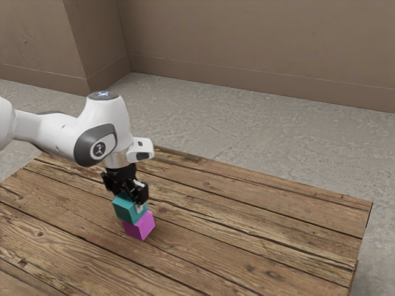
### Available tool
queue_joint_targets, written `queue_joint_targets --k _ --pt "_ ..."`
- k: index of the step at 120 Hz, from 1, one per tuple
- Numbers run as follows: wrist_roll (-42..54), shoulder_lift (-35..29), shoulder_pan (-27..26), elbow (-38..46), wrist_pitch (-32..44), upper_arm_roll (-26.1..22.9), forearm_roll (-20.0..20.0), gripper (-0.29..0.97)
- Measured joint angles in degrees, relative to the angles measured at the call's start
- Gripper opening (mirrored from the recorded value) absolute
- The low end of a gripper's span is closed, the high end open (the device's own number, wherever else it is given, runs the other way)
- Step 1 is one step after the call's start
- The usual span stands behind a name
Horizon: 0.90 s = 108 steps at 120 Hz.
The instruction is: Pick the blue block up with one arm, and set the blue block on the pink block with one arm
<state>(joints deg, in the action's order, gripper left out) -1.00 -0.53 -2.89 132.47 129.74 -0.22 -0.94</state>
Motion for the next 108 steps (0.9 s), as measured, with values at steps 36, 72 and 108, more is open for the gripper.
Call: queue_joint_targets --k 36,72,108 --pt "0.82 -5.69 2.28 -3.50 -1.16 -0.07 -0.83 0.60" --pt "-27.78 -14.54 -4.88 -38.57 -36.68 6.84 -4.70 0.66" --pt "-51.83 -12.07 -1.67 -32.81 -46.41 8.80 -5.49 0.68"
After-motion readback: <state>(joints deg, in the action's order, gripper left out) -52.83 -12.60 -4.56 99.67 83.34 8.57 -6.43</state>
